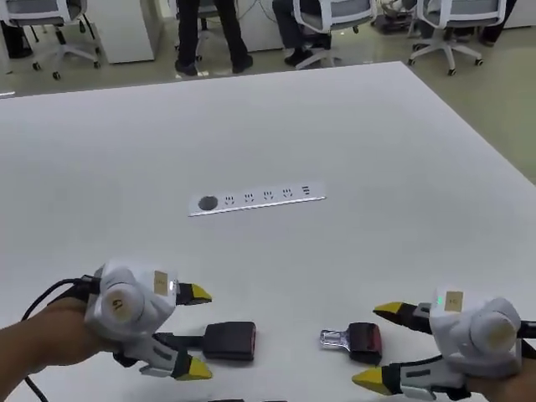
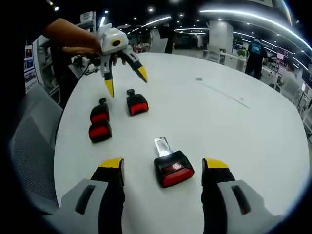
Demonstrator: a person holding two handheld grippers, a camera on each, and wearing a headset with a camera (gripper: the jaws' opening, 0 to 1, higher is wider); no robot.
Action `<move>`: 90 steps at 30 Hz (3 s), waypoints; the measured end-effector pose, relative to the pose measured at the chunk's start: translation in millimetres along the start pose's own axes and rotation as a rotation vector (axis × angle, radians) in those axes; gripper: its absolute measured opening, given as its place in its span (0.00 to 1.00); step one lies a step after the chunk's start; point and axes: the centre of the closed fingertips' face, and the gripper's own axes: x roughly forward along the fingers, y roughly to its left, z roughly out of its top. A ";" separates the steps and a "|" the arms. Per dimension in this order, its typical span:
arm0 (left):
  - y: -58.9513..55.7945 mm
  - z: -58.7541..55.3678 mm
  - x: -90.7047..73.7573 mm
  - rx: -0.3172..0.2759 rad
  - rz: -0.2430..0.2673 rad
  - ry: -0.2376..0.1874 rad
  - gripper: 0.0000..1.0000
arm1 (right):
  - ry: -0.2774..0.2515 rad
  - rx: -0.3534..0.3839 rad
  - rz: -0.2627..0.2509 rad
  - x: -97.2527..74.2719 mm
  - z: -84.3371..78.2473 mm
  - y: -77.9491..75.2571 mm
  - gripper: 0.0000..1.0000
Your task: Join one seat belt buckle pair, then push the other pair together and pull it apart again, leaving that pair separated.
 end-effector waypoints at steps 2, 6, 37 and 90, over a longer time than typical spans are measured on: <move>2.9 -4.3 5.5 0.008 -0.003 0.022 0.63 | 0.012 0.003 0.015 2.9 -4.0 -1.8 0.63; 0.7 -8.6 16.6 0.010 -0.042 0.031 0.62 | 0.040 -0.002 0.041 8.0 -9.6 -0.7 0.62; -1.5 -20.2 36.6 0.033 -0.122 0.042 0.35 | 0.152 -0.149 0.113 26.3 -23.3 -12.0 0.35; -2.6 -19.4 38.2 -0.034 -0.104 0.071 0.34 | 0.104 -0.195 0.215 93.0 27.9 27.3 0.33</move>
